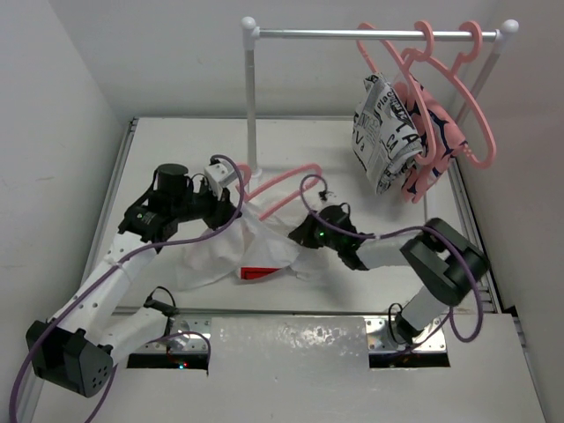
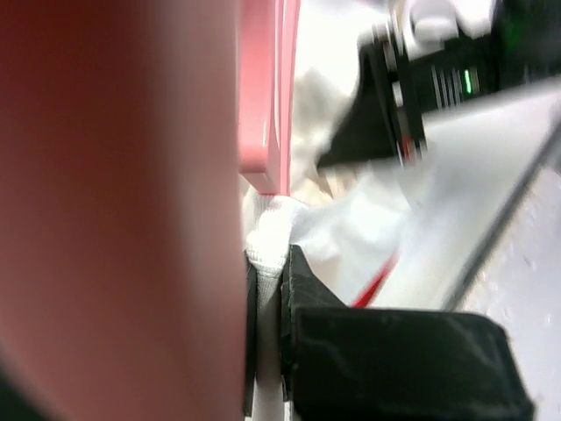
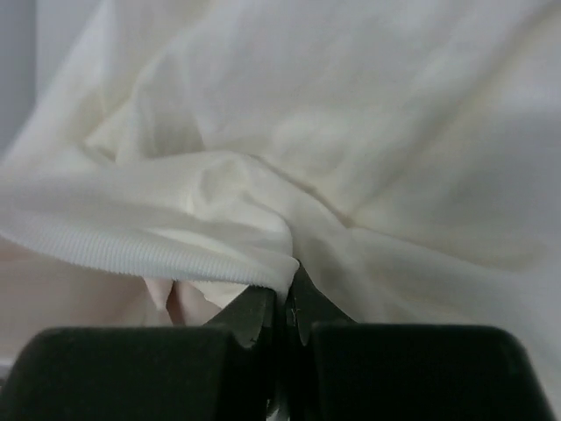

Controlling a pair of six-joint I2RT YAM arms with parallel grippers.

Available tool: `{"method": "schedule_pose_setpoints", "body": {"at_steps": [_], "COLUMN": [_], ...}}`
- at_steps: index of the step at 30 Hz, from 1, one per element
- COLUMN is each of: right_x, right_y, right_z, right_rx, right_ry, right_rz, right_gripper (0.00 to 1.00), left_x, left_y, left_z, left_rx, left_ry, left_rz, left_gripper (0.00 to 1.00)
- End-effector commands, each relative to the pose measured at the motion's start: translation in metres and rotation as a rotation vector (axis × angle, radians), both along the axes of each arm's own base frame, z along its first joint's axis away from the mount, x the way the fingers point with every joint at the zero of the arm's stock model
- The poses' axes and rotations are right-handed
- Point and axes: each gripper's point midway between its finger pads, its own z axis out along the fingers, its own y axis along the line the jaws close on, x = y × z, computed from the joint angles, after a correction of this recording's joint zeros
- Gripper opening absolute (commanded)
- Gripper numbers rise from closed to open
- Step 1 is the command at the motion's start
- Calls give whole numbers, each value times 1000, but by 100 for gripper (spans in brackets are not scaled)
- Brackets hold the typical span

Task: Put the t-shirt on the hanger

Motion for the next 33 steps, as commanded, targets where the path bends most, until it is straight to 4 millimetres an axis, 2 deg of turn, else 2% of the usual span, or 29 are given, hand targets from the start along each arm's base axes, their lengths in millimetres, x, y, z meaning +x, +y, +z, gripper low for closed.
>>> {"method": "schedule_pose_setpoints", "body": {"at_steps": [1,3,4,6,7,8,10,11,13,14,16,19,23,24,26,27,29,33], "right_x": [40,46,50,62,61,64,65,66,66,70,71,77,77,73,74,69,70,70], "right_y": [-62,-95,-113,-124,-128,-131,-140,-143,-147,-147,-154,-162,-164,-155,-150,-138,-131,-129], "right_z": [36,38,42,58,56,69,74,84,88,98,102,122,136,135,143,139,145,150], "right_rx": [52,-10,-43,-93,-123,-120,-133,-125,-153,-160,-233,-337,-504,-528,-590,-611,-635,-658], "right_ry": [-77,-110,-110,-161,-150,-177,-202,-227,-241,-261,-282,-336,-404,-413,-449,-452,-467,-482], "right_rz": [-255,-315,-349,-345,-344,-354,-390,-402,-404,-402,-393,-386,-323,-288,-265,-223,-215,-211], "right_gripper": [0,0,0,0,0,0,0,0,0,0,0,0,0,0,0,0,0,0], "left_x": [-22,-39,-54,-63,-63,-59,-51,-48,-40,-39,-43,-43,-38,-37,-34,-32,-32,-9], "left_y": [-7,-7,-7,-4,-2,3,13,17,30,35,46,52,63,63,69,68,67,68], "left_z": [34,32,27,19,15,9,-1,-4,-21,-29,-43,-48,-61,-65,-72,-74,-79,-68], "left_rx": [-17,23,28,64,80,115,185,212,305,338,421,477,570,590,645,683,711,694], "left_ry": [-123,-173,-139,-129,-123,-116,-125,-129,-108,-89,-69,-105,-100,-103,-95,-106,-96,-114], "left_rz": [-172,-287,-343,-384,-384,-363,-333,-320,-287,-288,-321,-348,-345,-347,-321,-320,-300,-136], "left_gripper": [0,0,0,0,0,0,0,0,0,0,0,0,0,0,0,0,0,0]}}
